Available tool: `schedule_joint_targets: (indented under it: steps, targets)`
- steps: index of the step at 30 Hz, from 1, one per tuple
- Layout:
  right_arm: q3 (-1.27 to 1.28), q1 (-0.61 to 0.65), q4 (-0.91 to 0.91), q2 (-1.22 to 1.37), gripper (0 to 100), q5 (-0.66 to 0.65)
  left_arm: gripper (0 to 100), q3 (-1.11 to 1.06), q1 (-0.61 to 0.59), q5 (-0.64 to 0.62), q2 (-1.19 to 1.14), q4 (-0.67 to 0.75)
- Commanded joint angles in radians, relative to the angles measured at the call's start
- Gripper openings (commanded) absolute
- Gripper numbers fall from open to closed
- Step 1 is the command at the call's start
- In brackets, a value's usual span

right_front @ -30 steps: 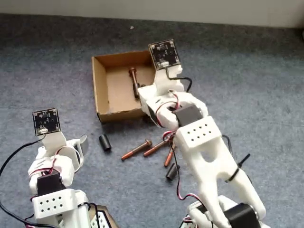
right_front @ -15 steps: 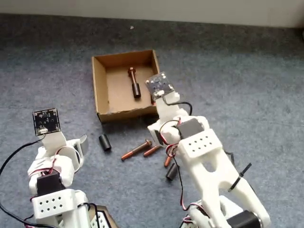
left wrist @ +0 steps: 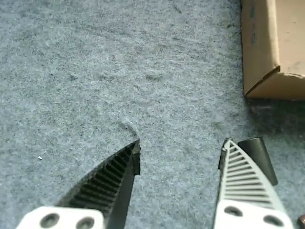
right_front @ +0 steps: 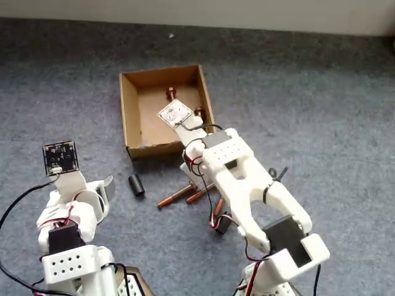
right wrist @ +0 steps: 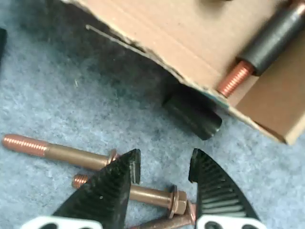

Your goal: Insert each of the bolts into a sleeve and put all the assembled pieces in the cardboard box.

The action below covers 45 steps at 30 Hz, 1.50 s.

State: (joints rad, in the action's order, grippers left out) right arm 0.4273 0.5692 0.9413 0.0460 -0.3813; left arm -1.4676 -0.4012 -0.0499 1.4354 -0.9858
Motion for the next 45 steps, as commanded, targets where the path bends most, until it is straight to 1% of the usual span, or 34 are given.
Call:
schedule_joint_targets:
  steps: [1, 8, 13, 15, 25, 28, 32, 35, 38, 40, 43, 45]
  targets:
    - [-0.085, 0.013, -0.016, 0.005, 16.3, -0.041, 28, 0.004, -0.007, 0.006, 0.005, 0.015]
    - [-0.114, 0.010, -0.019, 0.013, 16.3, -0.138, 28, 0.004, -0.007, 0.006, 0.005, 0.015]
    - [-0.111, 0.012, -0.093, 0.015, 16.3, -0.255, 28, 0.004, -0.007, 0.006, 0.005, 0.015]
    - [-0.111, 0.010, -0.099, 0.038, 16.3, -0.282, 28, 0.004, -0.007, 0.006, 0.005, 0.015]
    - [-0.177, -0.027, -0.102, 0.234, 15.9, -0.284, 28, -0.004, -0.007, 0.008, 0.005, 0.017]
    - [-0.177, -0.036, -0.097, 0.252, 15.8, -0.282, 28, -0.004, -0.007, 0.008, 0.005, 0.017]
    - [-0.176, -0.041, -0.096, 0.257, 12.1, -0.285, 28, -0.004, -0.007, 0.008, 0.005, 0.017]
    - [-0.176, -0.041, -0.091, 0.257, 11.7, -0.287, 28, -0.004, -0.007, 0.008, 0.005, 0.017]
    - [-0.180, -0.038, -0.030, 0.254, 11.5, -0.287, 28, -0.004, -0.007, 0.008, 0.005, 0.017]
    - [-0.182, -0.036, 0.010, 0.249, 8.6, -0.284, 28, -0.004, -0.007, 0.008, 0.005, 0.017]
    - [-0.183, -0.038, 0.048, 0.243, 0.1, -0.282, 28, -0.004, -0.007, 0.008, 0.005, 0.017]
    - [-0.177, -0.039, 0.067, 0.213, 0.8, -0.281, 28, -0.004, -0.005, 0.008, 0.005, 0.017]
